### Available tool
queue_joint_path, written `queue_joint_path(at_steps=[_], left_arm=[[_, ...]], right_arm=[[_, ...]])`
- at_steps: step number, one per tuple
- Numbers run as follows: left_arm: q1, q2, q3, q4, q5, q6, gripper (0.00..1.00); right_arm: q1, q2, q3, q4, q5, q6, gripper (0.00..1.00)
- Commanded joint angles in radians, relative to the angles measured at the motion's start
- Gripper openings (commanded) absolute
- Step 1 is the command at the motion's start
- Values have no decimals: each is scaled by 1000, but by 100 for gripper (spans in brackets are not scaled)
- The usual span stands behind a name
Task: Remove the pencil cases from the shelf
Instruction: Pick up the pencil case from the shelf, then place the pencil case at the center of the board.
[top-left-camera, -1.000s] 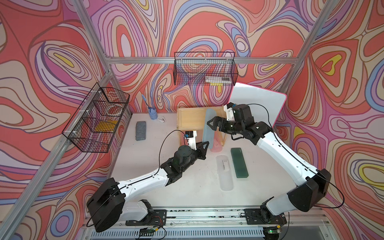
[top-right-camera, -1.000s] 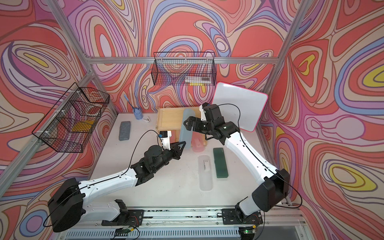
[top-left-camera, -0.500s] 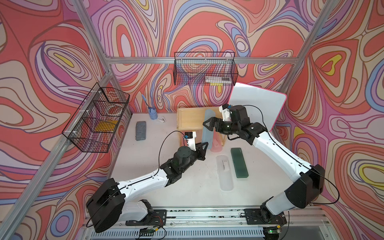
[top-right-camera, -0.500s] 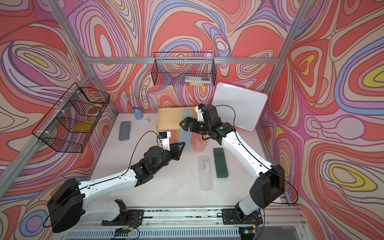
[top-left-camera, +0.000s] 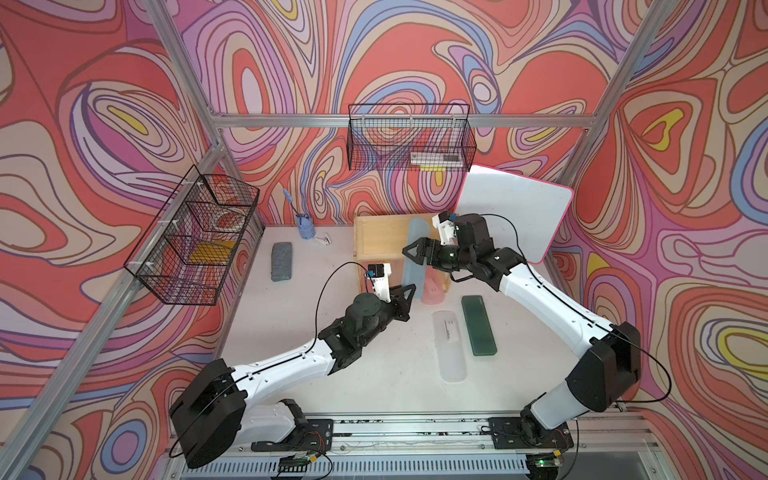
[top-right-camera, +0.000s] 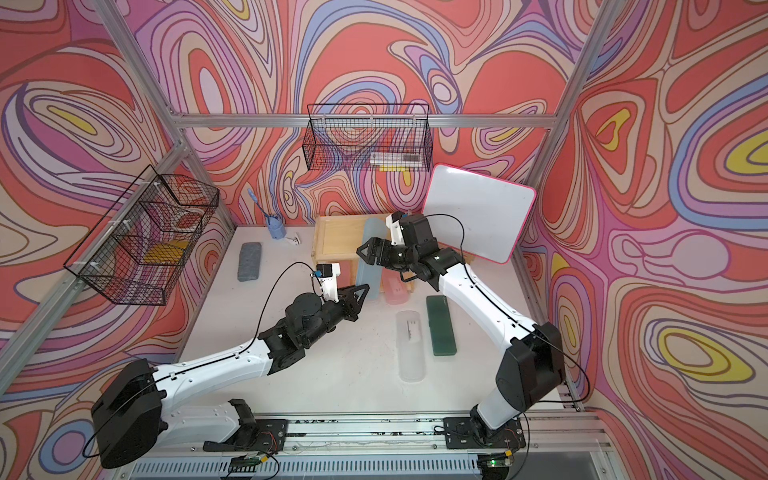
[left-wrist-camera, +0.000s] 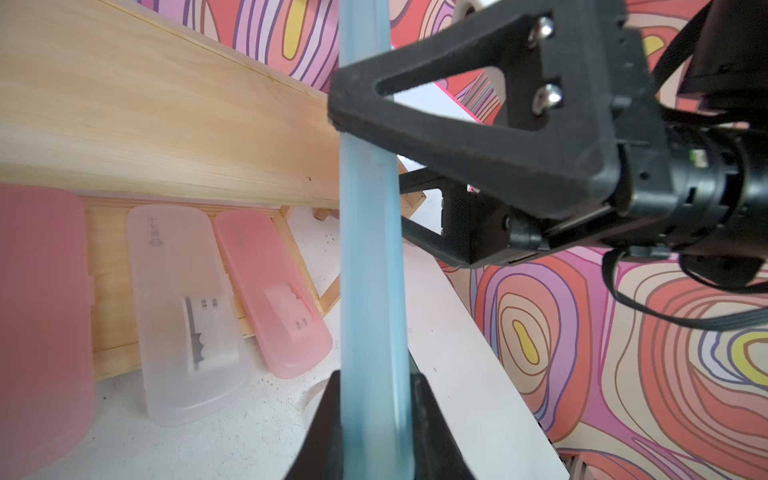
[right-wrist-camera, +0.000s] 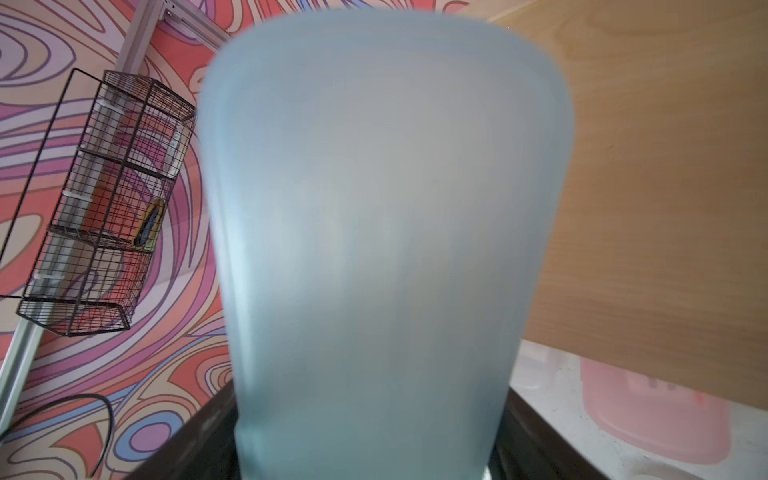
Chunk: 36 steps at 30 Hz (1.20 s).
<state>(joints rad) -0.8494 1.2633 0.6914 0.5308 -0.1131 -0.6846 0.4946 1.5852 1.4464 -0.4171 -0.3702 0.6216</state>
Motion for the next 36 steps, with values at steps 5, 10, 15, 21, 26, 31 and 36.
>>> queue_joint_path(at_steps=[5, 10, 15, 21, 26, 31, 36], left_arm=[[1, -28, -4, 39, -15, 11, 49], [1, -74, 20, -118, -138, 43, 82], [6, -158, 105, -440, -424, 130, 87], [85, -196, 138, -580, -439, 154, 87], [147, -177, 145, -618, -383, 119, 88], [154, -161, 148, -617, -369, 111, 88], [162, -161, 143, -623, -368, 108, 88]], right_arm=[[9, 3, -19, -7, 8, 5, 62], [26, -53, -5, -155, 130, -54, 62], [122, -113, -54, -362, 277, -85, 62], [295, -173, -268, -361, 332, 85, 62], [398, -154, -347, -317, 356, 197, 64], [411, -95, -380, -266, 360, 251, 64], [412, -31, -403, -241, 360, 277, 64]])
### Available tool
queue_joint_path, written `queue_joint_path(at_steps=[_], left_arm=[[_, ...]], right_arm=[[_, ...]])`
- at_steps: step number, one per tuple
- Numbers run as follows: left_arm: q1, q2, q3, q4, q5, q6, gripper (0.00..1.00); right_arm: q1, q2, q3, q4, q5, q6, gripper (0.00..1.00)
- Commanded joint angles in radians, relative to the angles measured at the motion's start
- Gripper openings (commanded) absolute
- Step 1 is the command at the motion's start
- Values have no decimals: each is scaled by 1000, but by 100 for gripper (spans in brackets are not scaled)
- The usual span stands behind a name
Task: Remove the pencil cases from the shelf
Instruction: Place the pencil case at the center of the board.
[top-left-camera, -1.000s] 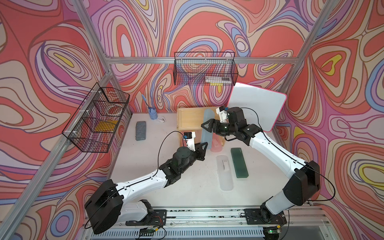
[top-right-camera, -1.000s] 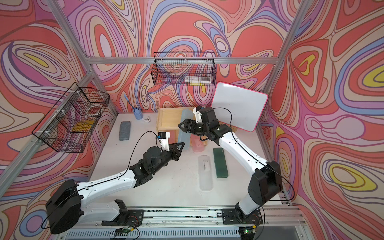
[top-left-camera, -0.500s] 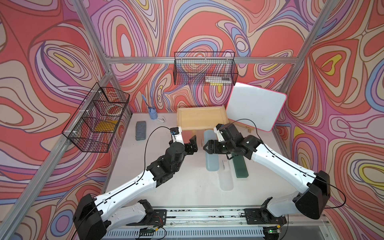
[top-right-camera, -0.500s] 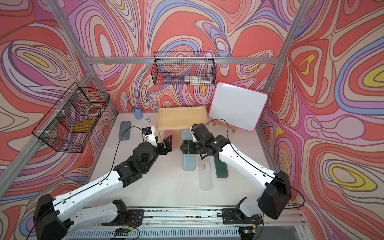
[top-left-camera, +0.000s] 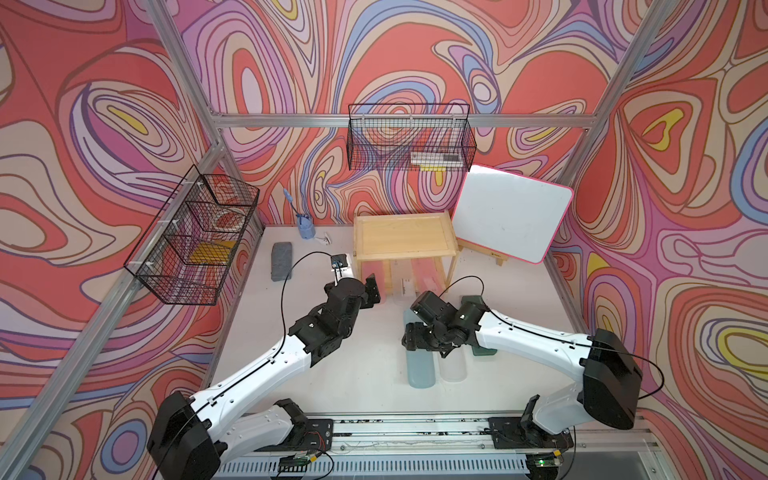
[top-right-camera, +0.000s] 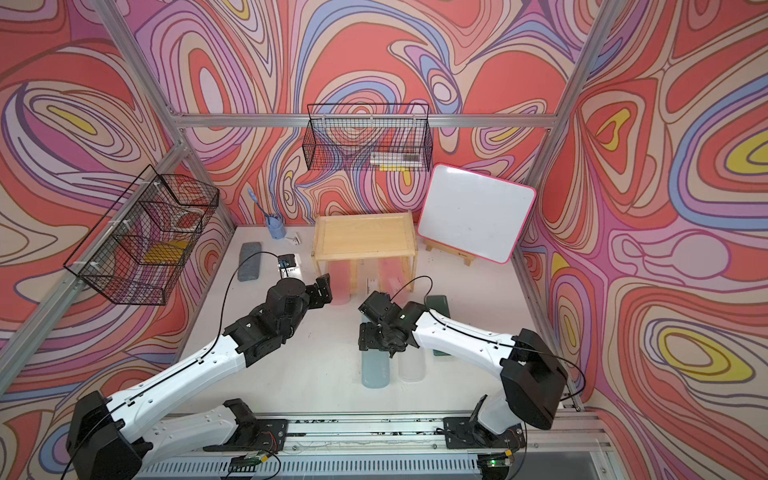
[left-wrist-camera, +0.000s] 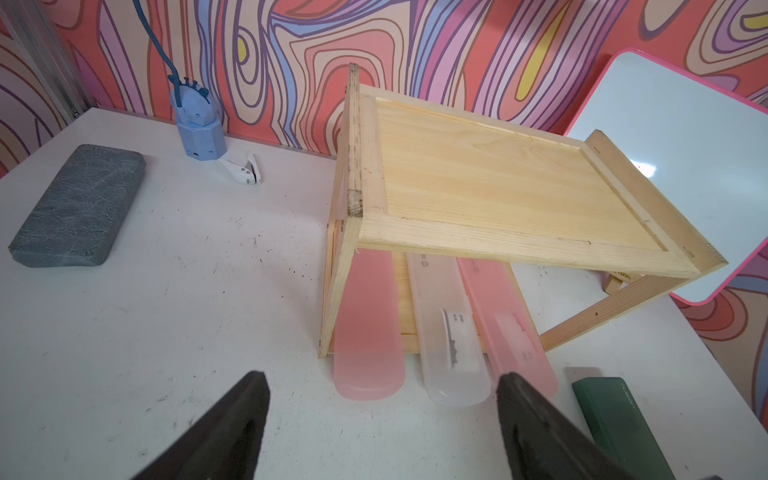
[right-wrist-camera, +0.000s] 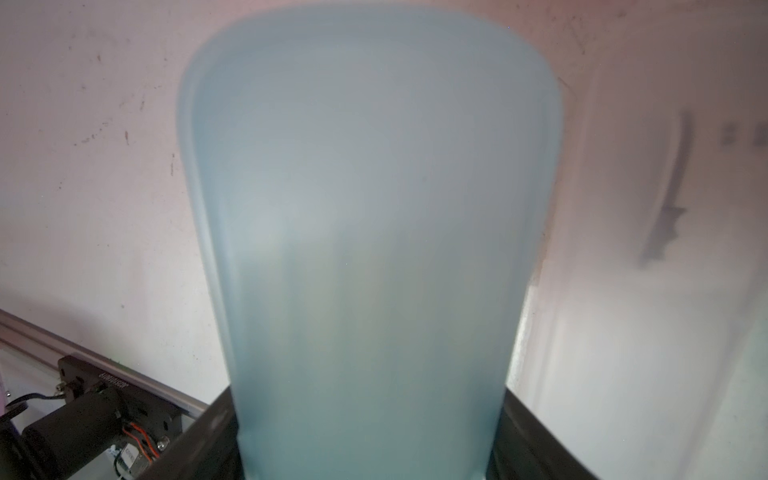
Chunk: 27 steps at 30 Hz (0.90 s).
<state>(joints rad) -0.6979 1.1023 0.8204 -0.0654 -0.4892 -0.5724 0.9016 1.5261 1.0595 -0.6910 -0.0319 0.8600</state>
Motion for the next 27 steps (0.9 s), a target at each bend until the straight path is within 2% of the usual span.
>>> queue_joint_path(at_steps=[1, 13, 19, 24, 27], left_arm=[[13, 0, 12, -29, 9, -6, 88], [28, 20, 9, -30, 32, -19, 88], [30, 28, 13, -38, 37, -27, 89], [32, 23, 14, -45, 35, -24, 89], [35, 19, 16, -55, 35, -24, 89]], right_arm=[[7, 41, -20, 36, 21, 43, 64], [8, 151, -41, 83, 19, 56, 68], [8, 201, 11, 49, 57, 35, 79], [7, 221, 66, -2, 104, 10, 97], [8, 194, 102, -45, 141, -7, 98]])
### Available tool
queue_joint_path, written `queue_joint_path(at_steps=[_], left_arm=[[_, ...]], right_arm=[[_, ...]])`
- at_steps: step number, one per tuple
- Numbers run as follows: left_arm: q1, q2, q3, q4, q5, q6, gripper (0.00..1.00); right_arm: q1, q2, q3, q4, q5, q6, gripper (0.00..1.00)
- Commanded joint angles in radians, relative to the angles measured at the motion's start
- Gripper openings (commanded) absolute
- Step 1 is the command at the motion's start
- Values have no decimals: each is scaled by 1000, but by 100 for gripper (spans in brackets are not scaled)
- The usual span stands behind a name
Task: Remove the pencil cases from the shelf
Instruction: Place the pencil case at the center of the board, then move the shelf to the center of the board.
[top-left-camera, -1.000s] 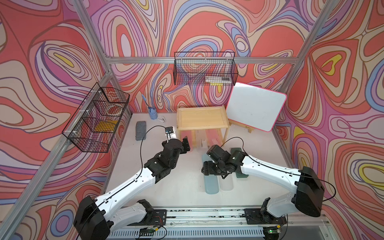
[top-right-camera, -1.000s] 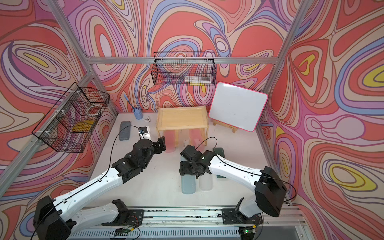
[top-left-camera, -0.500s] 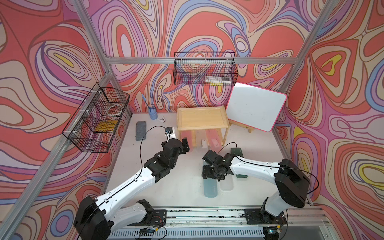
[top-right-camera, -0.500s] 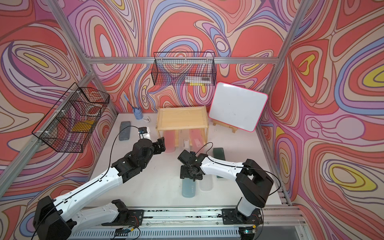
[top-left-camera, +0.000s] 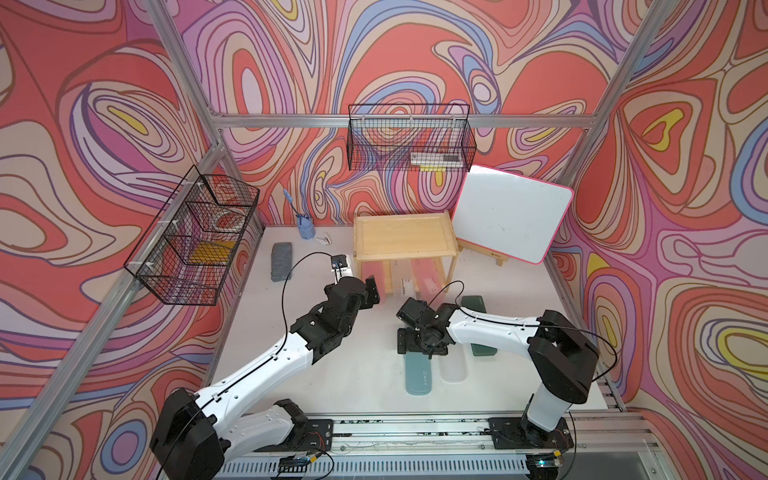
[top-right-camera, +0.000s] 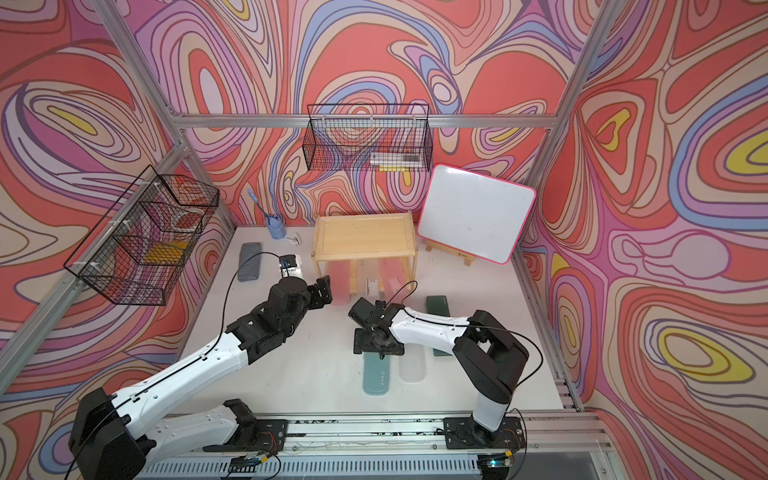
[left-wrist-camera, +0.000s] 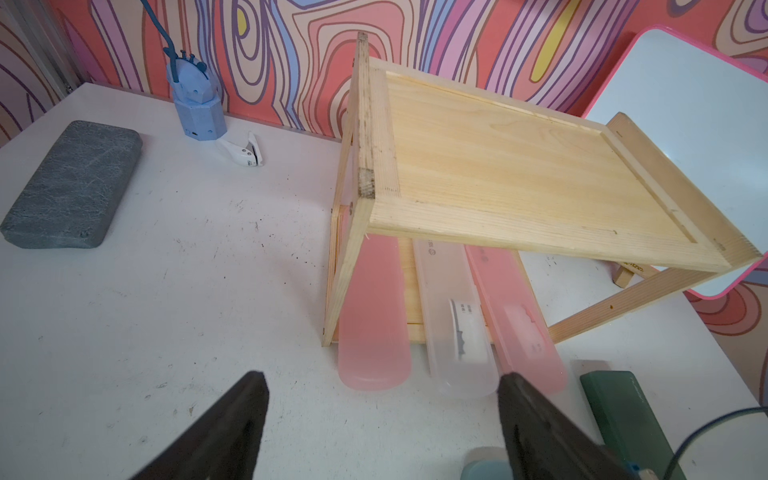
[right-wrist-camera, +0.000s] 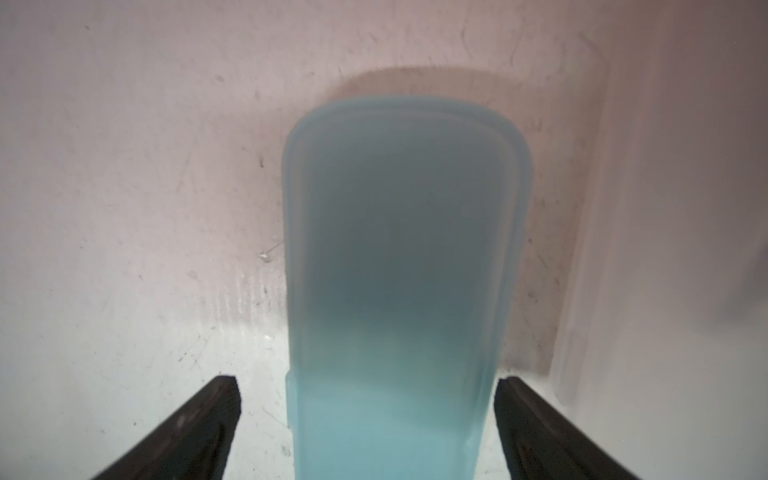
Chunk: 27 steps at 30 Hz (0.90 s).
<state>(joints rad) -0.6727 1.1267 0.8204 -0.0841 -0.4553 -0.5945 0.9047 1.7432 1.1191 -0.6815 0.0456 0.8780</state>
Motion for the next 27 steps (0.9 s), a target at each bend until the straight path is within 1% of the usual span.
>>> queue_joint_path(at_steps=[1, 3, 7, 10, 13, 17, 19, 22, 25, 27], left_arm=[[10, -5, 20, -44, 2, -2, 89], [12, -9, 30, -64, 0, -1, 89], [24, -11, 74, -140, 0, 15, 89], [56, -8, 110, -201, 22, 28, 88], [104, -2, 136, -213, 66, 31, 87], [143, 28, 171, -195, 85, 57, 87], [161, 55, 196, -189, 106, 62, 86], [188, 92, 232, -187, 147, 60, 87], [210, 134, 284, -187, 173, 60, 87], [226, 165, 312, -187, 190, 62, 87]], right_arm=[[4, -42, 55, -74, 80, -34, 98], [5, -100, 84, -118, 122, -58, 98], [-6, -254, 172, -220, 268, -137, 98], [-87, -321, 254, -282, 288, -214, 97], [-204, -360, 298, -264, 277, -289, 95], [-368, -336, 348, -216, 209, -365, 93], [-423, -302, 375, -187, 168, -395, 93], [-477, -237, 426, -152, 115, -432, 89], [-521, -171, 475, -129, 64, -460, 80], [-544, -135, 504, -118, 37, -474, 76]])
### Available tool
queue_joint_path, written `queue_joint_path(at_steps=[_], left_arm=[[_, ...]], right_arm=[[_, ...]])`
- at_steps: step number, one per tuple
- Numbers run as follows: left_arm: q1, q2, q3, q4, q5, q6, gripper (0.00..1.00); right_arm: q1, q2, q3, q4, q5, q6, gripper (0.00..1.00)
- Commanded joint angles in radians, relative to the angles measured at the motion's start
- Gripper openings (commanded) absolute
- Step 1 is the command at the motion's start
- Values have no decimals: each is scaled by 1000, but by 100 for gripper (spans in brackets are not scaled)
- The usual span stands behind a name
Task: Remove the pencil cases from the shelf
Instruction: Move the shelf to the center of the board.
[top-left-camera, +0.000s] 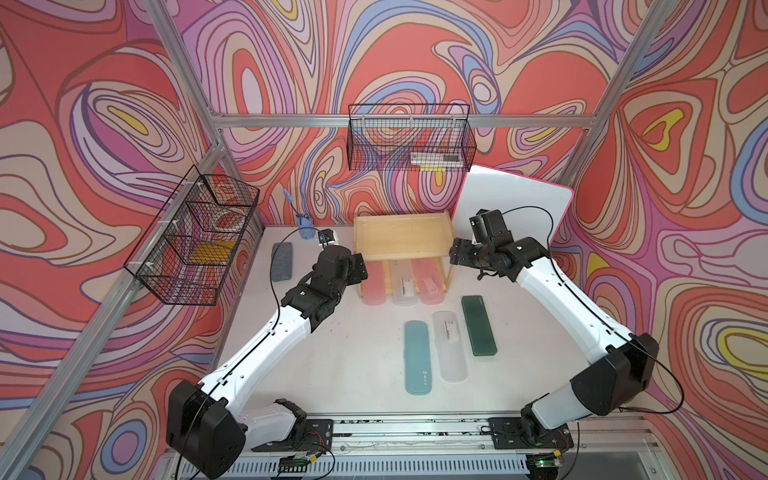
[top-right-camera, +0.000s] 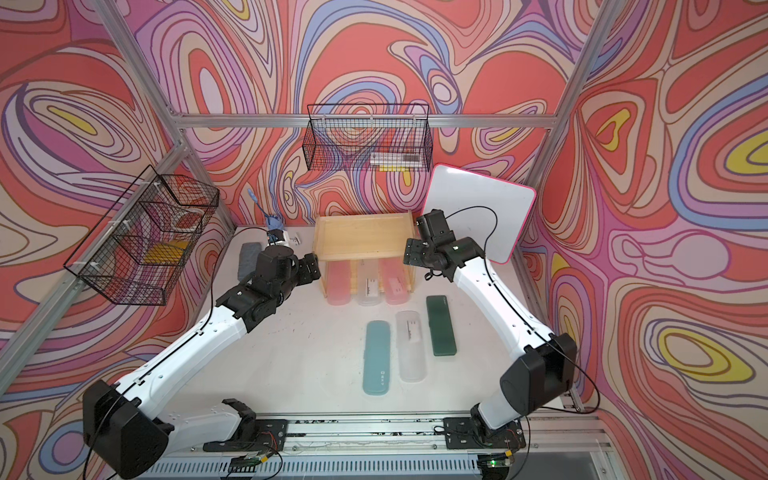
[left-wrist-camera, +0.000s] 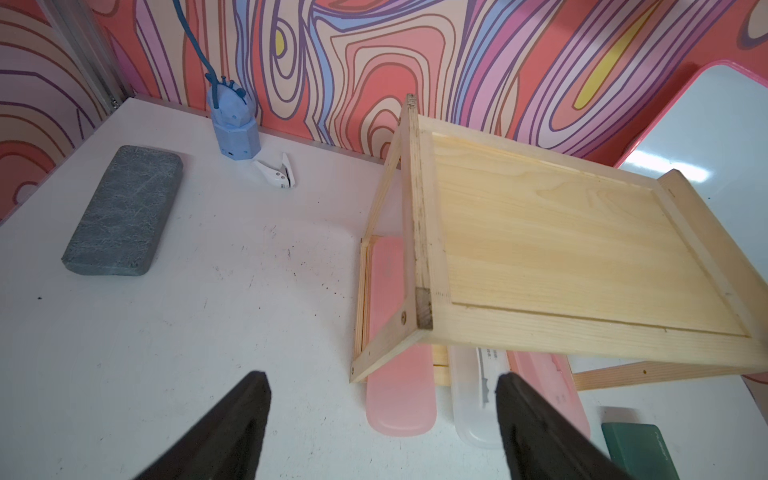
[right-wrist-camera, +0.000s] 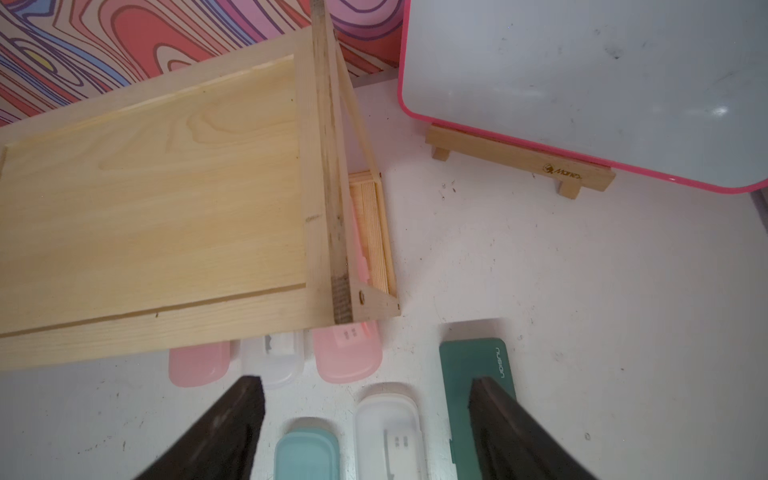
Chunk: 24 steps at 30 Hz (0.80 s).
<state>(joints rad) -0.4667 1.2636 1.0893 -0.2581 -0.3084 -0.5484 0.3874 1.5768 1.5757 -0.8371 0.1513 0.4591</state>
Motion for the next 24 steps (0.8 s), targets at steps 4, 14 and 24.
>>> queue_joint_path(at_steps=[4, 14, 24], left_arm=[[49, 78, 85, -13, 73, 8, 86], [68, 147, 110, 22, 95, -3, 78], [72, 216, 167, 7, 69, 28, 55]], right_arm=[[-52, 93, 100, 45, -102, -77, 64], [-67, 189, 133, 72, -146, -76, 45], [-68, 224, 127, 85, -144, -61, 30]])
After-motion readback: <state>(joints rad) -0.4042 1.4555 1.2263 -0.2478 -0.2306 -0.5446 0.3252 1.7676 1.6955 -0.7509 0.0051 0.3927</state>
